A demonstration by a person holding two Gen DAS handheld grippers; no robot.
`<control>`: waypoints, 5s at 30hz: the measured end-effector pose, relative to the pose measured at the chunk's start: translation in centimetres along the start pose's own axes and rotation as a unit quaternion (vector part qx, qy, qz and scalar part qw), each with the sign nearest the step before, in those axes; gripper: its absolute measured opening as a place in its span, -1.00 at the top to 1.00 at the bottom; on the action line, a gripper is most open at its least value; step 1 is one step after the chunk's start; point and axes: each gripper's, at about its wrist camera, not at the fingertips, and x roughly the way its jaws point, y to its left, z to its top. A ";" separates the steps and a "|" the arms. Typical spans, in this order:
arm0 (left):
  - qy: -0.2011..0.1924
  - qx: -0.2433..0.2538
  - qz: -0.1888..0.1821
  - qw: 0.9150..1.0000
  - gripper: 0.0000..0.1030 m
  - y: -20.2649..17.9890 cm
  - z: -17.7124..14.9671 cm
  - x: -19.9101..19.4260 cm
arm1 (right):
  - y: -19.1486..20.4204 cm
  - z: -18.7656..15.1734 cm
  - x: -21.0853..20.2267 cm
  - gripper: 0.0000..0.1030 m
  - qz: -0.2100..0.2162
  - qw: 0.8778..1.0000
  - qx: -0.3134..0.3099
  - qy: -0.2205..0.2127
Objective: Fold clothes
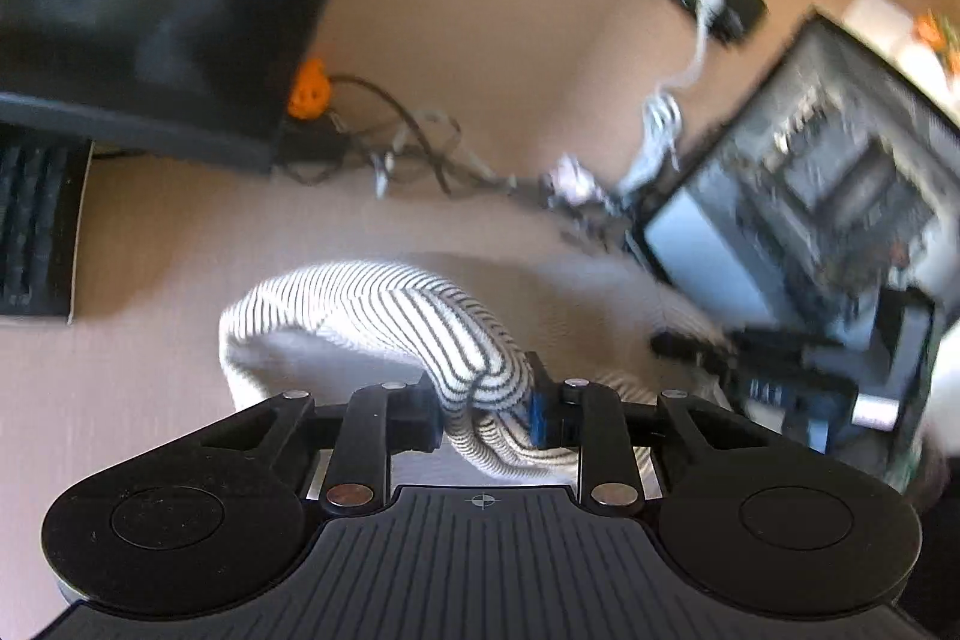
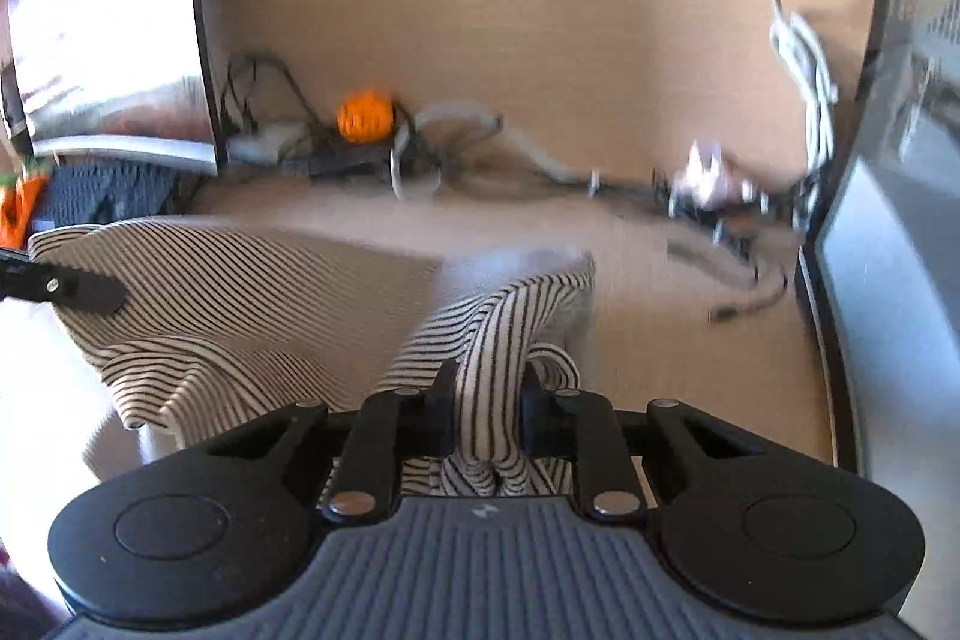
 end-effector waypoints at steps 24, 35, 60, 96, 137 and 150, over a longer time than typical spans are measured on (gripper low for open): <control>-0.010 0.061 0.005 0.998 -0.58 -2.2 1.0 0.6 | 1.6 -0.6 0.3 -0.54 -0.100 0.991 -0.085 -0.025; 0.061 -0.005 0.000 0.998 -0.78 0.9 -0.9 7.7 | 0.4 -3.5 3.6 -0.93 -0.136 0.990 -0.033 0.008; 0.065 -0.078 0.010 0.995 -0.91 3.3 3.5 10.5 | 4.1 -1.2 0.2 -1.00 -0.097 0.993 -0.045 -0.053; 0.054 -0.090 0.004 0.994 -0.93 4.5 5.2 10.9 | 2.5 -3.1 4.1 -1.00 -0.140 0.989 -0.033 0.022; 0.074 0.133 0.202 0.968 -0.93 0.9 -1.6 6.1 | 11.1 -4.7 2.0 -1.00 -0.146 0.970 -0.194 0.005; 0.057 0.165 0.149 0.973 -0.93 -3.4 -3.5 4.2 | 5.4 -1.8 0.7 -1.00 -0.153 0.977 -0.152 0.002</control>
